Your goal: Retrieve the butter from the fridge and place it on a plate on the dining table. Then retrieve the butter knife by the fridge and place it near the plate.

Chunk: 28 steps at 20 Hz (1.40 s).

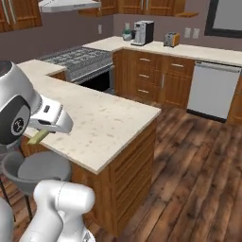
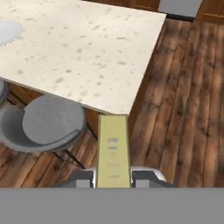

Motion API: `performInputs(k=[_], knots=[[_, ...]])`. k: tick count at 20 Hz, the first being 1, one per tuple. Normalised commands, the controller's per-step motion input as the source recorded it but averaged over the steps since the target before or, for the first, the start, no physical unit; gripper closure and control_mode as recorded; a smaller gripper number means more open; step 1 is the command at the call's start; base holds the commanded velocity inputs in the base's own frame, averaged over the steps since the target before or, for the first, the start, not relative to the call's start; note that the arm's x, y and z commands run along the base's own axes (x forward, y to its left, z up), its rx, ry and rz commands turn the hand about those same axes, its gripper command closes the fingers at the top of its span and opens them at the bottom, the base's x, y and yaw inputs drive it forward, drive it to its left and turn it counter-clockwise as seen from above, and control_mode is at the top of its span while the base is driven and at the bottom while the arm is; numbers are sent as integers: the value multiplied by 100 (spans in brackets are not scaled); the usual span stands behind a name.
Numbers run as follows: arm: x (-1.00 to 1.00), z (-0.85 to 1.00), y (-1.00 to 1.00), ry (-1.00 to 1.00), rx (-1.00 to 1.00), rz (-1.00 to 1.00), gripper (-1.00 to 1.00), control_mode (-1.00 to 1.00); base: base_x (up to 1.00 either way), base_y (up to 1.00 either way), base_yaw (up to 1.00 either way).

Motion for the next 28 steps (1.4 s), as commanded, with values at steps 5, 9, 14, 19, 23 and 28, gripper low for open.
performInputs(k=[5, 9, 14, 19, 23, 28], knots=[[0, 0, 0, 0, 0, 0, 100, 100, -47, 88, -54], [0, 0, 0, 0, 0, 0, 100, 100, -37, 99, -53], [0, 0, 0, 0, 0, 0, 100, 100, -36, 100, -49], [0, 0, 0, 0, 0, 0, 100, 100, -11, 100, -39], [0, 0, 0, 0, 0, 0, 100, 100, 0, 100, -9], [0, 0, 0, 0, 0, 0, 100, 100, 0, 98, 7]])
